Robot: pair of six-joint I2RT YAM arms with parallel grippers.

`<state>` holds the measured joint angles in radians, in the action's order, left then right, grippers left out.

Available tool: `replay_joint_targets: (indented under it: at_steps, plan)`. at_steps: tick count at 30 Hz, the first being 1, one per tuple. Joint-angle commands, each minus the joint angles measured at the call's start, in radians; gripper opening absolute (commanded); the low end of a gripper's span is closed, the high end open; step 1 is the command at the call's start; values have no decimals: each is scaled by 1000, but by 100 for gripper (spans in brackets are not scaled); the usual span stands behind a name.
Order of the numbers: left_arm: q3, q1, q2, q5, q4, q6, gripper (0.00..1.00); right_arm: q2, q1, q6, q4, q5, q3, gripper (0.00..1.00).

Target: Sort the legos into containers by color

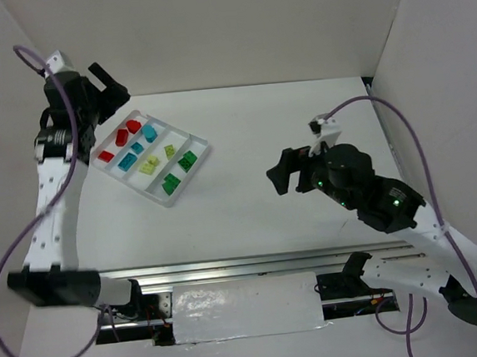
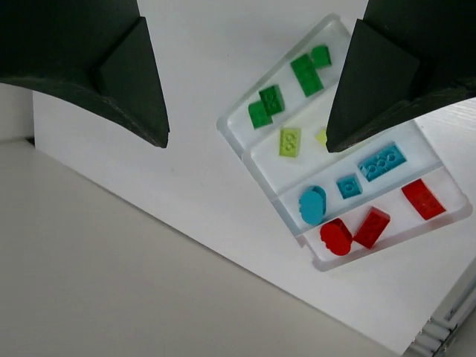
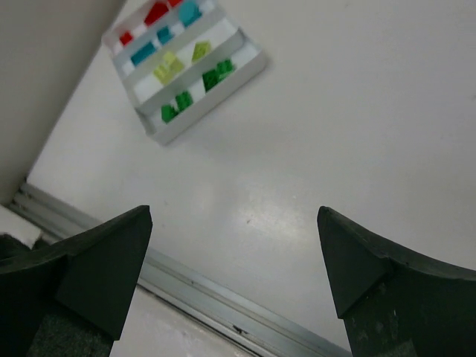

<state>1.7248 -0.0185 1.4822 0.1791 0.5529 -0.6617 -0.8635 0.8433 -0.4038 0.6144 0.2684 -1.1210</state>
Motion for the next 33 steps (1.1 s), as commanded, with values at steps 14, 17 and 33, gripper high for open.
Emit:
replay_joint_targets:
  at_steps: [14,17,33]
  plan:
    - [-425,150,-787,105,312,232,99,382,-6,-75,456,302,-347,100]
    - [-441,150,-905,72,327,226,99,472,-4,-72,461,287,-324,100]
    - [-553,150,-1122,180,407,198,100,531,-6,-75,440,282,-278,100]
